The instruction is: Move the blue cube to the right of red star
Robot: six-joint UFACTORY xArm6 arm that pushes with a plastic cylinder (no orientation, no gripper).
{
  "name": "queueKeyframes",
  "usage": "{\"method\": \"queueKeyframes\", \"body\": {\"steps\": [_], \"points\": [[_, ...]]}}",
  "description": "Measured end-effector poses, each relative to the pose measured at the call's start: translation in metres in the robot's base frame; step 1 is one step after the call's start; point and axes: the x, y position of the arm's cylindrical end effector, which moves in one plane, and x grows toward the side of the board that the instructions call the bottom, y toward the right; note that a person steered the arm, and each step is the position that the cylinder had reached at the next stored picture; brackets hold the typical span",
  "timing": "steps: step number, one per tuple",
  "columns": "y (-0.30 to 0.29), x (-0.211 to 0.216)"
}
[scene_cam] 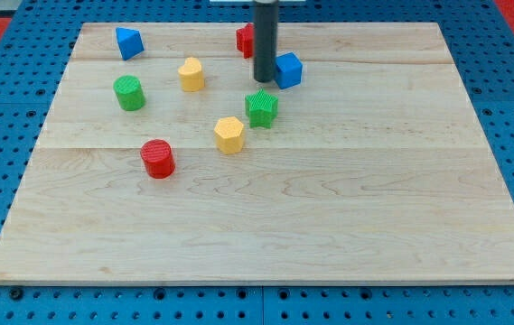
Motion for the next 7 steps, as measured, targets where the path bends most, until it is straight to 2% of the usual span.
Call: {"method": "queueKeyframes", "body": {"steps": [1, 2, 3, 5, 6, 7], "points": [[-0.005, 0.0], [0.039, 0.034], [0.079, 0.01], [0.035, -0.011], [0.056, -0.024], [0.084, -0.02]]}}
